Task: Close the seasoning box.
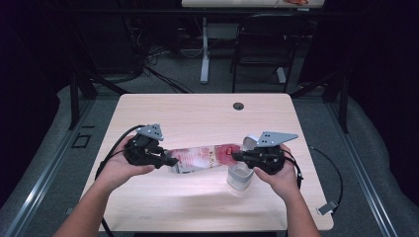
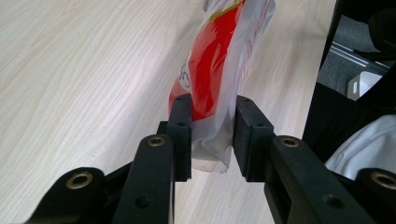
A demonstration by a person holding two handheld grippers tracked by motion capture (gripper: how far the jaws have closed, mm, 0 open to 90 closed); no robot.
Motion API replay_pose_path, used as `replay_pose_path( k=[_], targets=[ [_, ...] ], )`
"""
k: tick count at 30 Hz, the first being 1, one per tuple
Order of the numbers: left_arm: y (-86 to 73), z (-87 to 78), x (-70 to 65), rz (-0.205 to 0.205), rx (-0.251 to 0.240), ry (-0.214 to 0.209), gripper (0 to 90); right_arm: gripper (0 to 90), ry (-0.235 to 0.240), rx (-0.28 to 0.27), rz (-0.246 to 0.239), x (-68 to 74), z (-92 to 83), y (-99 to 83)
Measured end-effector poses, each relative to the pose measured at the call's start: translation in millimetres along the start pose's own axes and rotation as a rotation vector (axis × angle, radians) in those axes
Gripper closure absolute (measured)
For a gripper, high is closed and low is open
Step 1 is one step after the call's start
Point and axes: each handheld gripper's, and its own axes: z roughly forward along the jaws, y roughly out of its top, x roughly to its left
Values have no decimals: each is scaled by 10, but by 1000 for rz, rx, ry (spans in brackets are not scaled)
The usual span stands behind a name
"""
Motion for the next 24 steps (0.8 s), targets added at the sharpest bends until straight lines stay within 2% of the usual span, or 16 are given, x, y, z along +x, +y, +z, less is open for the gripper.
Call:
replay_pose_path(
  k=[24],
  targets=[
    [169, -66, 18, 18, -5, 1, 716, 877, -13, -5, 18, -45, -14, -31]
  ],
)
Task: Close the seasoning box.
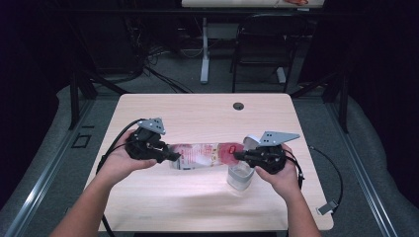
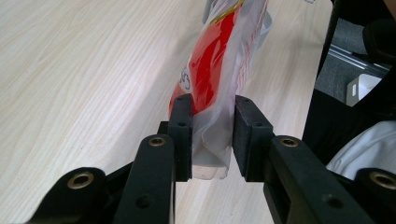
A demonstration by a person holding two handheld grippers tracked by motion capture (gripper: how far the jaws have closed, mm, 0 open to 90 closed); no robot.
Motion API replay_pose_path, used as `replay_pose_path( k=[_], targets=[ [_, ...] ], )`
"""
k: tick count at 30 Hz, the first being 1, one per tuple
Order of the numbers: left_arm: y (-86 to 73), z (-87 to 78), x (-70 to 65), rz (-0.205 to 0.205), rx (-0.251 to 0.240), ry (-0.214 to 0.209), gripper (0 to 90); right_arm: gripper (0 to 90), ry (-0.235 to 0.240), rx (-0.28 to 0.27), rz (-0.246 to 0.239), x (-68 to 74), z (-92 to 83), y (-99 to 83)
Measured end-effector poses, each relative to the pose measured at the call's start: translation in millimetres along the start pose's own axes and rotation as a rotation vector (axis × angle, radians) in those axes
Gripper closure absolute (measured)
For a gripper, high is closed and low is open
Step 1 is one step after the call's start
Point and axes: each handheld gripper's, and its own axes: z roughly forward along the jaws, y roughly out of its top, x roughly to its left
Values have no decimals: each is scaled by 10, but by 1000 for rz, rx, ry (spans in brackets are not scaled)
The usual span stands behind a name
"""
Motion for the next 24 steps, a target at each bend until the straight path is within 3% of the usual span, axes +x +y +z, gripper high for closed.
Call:
replay_pose_path(
  k=[13, 24],
  targets=[
    [63, -19, -15, -2, 1, 6, 718, 786, -6, -6, 16, -34, -46, -15],
    [118, -41, -24, 9, 0, 1, 721, 840, -15, -27, 32, -76, -145, -21]
  ],
)
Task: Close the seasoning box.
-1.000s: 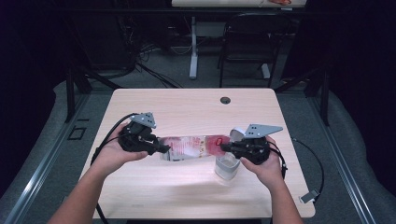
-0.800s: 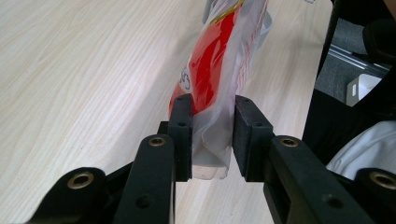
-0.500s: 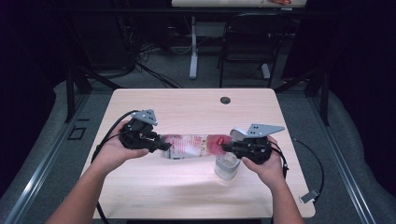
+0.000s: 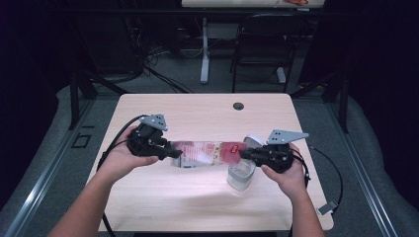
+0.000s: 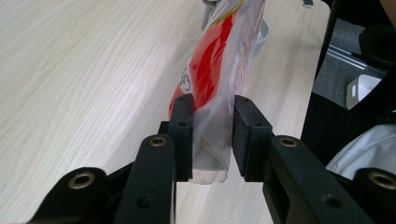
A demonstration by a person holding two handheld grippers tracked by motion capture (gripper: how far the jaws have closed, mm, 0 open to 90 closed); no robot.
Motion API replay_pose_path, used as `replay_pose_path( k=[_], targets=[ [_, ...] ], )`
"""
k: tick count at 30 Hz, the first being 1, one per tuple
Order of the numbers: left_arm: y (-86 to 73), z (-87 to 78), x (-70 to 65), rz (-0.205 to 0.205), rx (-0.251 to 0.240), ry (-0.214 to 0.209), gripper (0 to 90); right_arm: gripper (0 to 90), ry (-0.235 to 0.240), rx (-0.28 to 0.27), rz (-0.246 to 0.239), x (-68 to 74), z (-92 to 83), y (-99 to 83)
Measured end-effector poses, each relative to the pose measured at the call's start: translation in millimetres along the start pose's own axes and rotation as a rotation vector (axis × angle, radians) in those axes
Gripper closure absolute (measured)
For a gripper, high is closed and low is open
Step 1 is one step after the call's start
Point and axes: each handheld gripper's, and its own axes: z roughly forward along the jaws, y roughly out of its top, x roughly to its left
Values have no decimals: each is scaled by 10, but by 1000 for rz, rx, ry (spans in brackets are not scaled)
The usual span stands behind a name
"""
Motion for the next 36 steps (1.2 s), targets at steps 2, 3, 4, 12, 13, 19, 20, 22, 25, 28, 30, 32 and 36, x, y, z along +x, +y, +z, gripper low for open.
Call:
replay_pose_path(
  k=[2, 3, 4, 12, 13, 19, 20, 22, 25, 28, 30, 32, 36],
  targets=[
    [9, -2, -2, -1, -1, 2, 721, 856, -1, 2, -1, -5, -2, -1],
    [12, -2, -5, -6, -6, 4, 721, 864, -4, 4, -1, -5, -4, -2],
    [13, -1, 0, -8, -10, -2, 722, 875, -5, 5, -3, -5, -4, -2],
    [28, -6, 7, -11, -15, -3, 722, 897, -8, 6, -1, -13, 0, -9],
    [34, -8, 9, -10, -16, -3, 722, 897, -7, 5, 0, -17, -1, -12],
    [68, -24, 2, -3, -13, 21, 722, 899, -5, 6, 6, -40, -11, -26],
    [64, -15, 11, -8, -28, -1, 722, 900, -4, 4, 9, -42, -11, -28],
    [69, -17, 13, -7, -29, -2, 722, 900, -2, 2, 12, -44, -12, -32],
    [81, -19, 11, -5, -30, -2, 722, 900, -1, 1, 13, -48, -14, -35],
    [97, -24, 12, -2, -33, -4, 722, 900, -3, 2, 17, -56, -18, -41],
    [107, -24, 14, -3, -36, -4, 722, 900, -1, 0, 22, -63, -18, -47],
    [124, -33, 6, -1, -25, 22, 722, 900, 0, -1, 25, -73, -21, -53],
    [134, -26, 21, -8, -40, -3, 722, 900, -4, -2, 28, -74, -22, -55]
  ],
)
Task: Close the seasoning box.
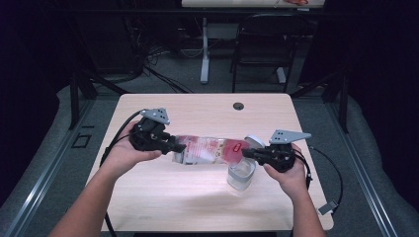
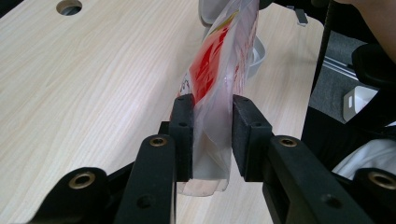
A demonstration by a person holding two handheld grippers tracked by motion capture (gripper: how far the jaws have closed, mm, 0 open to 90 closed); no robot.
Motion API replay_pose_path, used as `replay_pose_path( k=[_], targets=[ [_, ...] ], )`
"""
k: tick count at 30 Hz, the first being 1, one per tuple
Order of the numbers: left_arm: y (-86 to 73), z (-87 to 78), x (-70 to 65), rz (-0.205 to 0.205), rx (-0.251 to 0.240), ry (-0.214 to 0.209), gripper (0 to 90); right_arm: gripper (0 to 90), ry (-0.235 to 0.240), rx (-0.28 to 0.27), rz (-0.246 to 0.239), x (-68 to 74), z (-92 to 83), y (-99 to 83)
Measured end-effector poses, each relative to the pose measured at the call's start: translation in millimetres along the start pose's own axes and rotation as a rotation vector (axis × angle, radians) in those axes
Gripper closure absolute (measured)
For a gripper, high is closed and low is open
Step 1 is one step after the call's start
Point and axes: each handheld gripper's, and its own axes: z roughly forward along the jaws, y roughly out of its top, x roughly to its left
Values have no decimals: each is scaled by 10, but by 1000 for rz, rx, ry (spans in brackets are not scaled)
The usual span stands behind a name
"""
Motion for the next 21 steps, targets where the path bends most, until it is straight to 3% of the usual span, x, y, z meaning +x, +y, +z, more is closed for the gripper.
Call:
replay_pose_path(
  k=[12, 21],
  targets=[
    [58, -33, -6, 6, -14, 10, 733, 900, 2, -18, 20, -3, -20, 12],
    [95, -19, -6, 10, -23, 7, 734, 899, -43, 6, 7, 17, -16, 24]
  ],
)
